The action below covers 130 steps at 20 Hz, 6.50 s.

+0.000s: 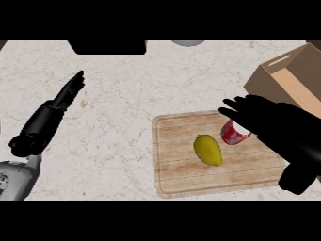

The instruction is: Pick the can from the cutting board and place it in the cardboard box

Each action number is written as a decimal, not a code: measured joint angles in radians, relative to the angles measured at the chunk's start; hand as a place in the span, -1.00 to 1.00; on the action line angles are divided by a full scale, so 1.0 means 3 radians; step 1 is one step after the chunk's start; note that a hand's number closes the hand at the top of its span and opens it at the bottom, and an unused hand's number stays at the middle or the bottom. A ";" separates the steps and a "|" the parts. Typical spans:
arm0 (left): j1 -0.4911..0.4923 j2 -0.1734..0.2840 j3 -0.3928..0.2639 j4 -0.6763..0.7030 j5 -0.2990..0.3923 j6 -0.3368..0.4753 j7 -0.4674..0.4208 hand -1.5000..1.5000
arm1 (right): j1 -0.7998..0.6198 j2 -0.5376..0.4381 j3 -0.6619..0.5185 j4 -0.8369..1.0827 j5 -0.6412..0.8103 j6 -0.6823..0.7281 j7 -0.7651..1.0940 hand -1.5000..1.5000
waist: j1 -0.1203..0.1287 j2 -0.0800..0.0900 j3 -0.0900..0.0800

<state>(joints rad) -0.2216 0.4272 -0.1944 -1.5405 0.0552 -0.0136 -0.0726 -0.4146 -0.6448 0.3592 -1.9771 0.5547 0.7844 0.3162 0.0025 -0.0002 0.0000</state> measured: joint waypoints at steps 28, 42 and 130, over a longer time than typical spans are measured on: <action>0.0006 -0.0398 0.0464 0.0088 -0.0439 -0.0453 -0.0056 0.00 | 0.0117 0.0642 -0.0015 0.0938 0.1472 -0.0285 -0.0862 -1.00 | 0.0000 0.0001 0.0000; -0.0012 -0.0511 0.0618 -0.0087 -0.0509 -0.0617 0.0140 0.00 | 0.0167 0.0809 -0.0063 0.1548 0.1968 -0.0702 -0.1324 1.00 | 0.0001 0.0000 -0.0001; 0.0029 -0.0661 0.0818 -0.0008 -0.0692 -0.0786 -0.0022 0.00 | -0.1168 0.0374 -0.4409 0.3348 -0.0383 -0.1528 -0.0721 -1.00 | -0.0021 -0.0001 0.0004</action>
<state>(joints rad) -0.2130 0.2290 0.0510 -1.5429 -0.1525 -0.2494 -0.0791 -0.7651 -0.5327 -0.9634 -0.9728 0.4398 0.3260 0.0997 -0.0037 -0.0006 0.0013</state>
